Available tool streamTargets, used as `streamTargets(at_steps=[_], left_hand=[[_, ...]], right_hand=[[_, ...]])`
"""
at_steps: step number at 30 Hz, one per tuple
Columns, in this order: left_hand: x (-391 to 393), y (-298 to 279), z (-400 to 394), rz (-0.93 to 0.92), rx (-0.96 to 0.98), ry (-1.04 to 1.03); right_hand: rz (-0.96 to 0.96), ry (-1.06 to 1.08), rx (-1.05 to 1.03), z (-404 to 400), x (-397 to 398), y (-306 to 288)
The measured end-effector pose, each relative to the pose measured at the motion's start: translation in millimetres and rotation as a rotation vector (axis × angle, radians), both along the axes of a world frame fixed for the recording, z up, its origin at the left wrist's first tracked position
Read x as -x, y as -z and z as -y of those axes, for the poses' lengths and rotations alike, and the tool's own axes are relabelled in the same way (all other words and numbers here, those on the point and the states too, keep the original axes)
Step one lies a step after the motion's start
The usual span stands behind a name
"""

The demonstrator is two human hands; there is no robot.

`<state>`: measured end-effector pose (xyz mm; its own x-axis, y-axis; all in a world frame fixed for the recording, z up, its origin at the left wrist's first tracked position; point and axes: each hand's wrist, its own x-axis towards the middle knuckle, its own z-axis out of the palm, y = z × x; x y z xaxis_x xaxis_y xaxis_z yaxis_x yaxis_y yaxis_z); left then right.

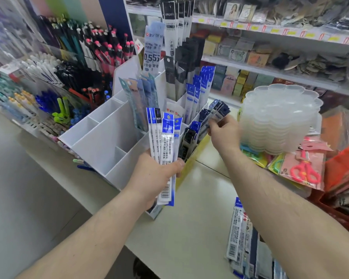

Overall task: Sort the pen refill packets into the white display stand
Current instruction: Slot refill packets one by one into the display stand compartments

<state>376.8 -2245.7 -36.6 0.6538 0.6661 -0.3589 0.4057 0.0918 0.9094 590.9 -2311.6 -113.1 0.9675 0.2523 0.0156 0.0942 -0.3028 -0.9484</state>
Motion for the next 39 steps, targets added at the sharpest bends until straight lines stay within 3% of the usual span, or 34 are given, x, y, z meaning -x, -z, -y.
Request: streamTargets(at_steps=[7,11,25,31,36,39], left_hand=[[4.3,-1.0,6.8,0.024,-0.017,-0.025],[3.5,0.5,9.9,0.028,0.003,-0.028],[10.4,2.1,16.5,0.090,0.058,0.005],[14.2,0.2,16.7,0.143,0.151,0.042],[15.9,6.9,23.1,0.148,0.237,0.102],[14.7,8.0,28.4,0.163,0.245,0.161]], right_hand=[[0.212,-0.031,0.321,4.8,4.9,-11.1],[0.219,-0.167,0.519,-5.0,7.3,-6.7],[0.199,-0.349,0.756,-13.7,5.6,2.8],[0.074,-0.277,0.625,0.1,13.3,-6.9],[-0.227,-0.119,0.010,38.7,67.7,-53.6],[-0.391,-0.233,-0.149,63.2,112.6,-77.2]])
